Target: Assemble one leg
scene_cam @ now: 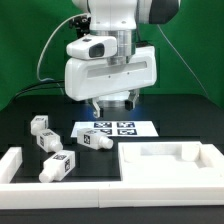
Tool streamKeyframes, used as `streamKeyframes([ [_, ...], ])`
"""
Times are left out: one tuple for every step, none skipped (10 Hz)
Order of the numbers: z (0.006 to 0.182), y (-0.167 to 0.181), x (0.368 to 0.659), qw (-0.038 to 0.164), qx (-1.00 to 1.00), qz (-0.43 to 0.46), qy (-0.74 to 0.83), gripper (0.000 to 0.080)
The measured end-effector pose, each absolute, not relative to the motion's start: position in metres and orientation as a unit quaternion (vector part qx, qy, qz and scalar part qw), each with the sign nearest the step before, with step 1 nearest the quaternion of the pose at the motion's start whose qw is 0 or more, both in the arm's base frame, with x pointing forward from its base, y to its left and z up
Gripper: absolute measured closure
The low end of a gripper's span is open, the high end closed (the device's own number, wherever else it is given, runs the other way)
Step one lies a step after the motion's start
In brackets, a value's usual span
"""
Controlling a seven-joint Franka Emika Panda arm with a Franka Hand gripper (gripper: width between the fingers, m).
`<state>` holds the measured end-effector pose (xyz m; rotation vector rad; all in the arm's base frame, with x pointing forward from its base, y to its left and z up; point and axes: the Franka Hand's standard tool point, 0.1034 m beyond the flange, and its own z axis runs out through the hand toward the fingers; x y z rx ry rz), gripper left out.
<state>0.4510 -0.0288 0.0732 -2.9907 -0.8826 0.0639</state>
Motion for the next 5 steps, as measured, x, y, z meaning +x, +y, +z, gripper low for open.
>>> streamKeyframes([
  [0.061, -0.045, 0.449, 0.002, -0.95, 0.008, -0.313, 0.0151],
  [0.048, -0.063, 0.446, -0.007, -0.944, 0.007, -0.329, 0.0151],
  [0.033, -0.078, 0.443, -0.018, -0.942, 0.004, -0.336, 0.0151],
  [0.026, -0.082, 0.441, -0.022, -0.942, 0.003, -0.335, 0.0151],
  [0.026, -0.082, 0.441, -0.022, -0.942, 0.003, -0.335, 0.0151],
])
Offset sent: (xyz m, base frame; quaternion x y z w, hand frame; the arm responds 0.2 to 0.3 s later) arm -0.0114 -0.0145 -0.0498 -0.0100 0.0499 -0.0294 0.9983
